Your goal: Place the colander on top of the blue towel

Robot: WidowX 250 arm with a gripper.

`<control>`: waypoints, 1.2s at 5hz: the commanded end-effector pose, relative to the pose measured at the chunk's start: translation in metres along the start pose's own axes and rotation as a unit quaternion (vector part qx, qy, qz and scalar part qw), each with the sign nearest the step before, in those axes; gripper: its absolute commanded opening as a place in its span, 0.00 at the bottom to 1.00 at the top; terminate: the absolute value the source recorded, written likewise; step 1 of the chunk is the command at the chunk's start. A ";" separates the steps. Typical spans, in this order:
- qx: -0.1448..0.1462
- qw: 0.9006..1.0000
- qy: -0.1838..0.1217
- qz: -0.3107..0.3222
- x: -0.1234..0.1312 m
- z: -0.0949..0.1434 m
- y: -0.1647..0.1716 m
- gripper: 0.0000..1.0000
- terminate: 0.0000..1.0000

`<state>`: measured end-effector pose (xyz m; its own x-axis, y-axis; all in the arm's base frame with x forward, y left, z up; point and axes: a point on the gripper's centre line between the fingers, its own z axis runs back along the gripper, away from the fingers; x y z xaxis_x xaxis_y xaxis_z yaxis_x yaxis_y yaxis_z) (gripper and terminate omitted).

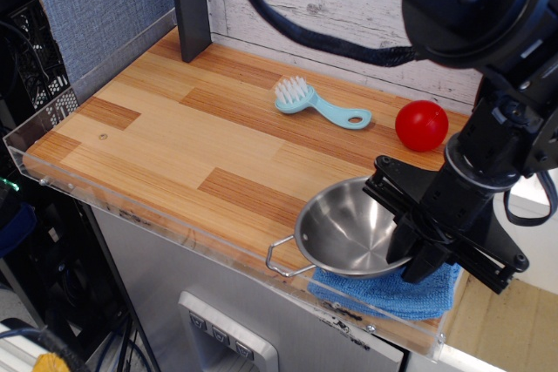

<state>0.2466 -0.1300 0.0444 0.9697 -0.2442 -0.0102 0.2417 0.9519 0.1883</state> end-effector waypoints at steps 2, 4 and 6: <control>-0.032 0.999 -0.014 -0.005 -0.008 0.007 0.024 1.00 0.00; -0.056 0.996 -0.062 0.000 -0.013 0.045 0.045 1.00 0.00; -0.063 0.982 -0.126 0.125 -0.049 0.107 0.128 1.00 0.00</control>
<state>0.2389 -0.0241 0.1669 0.9750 -0.0224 0.2212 0.0145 0.9992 0.0370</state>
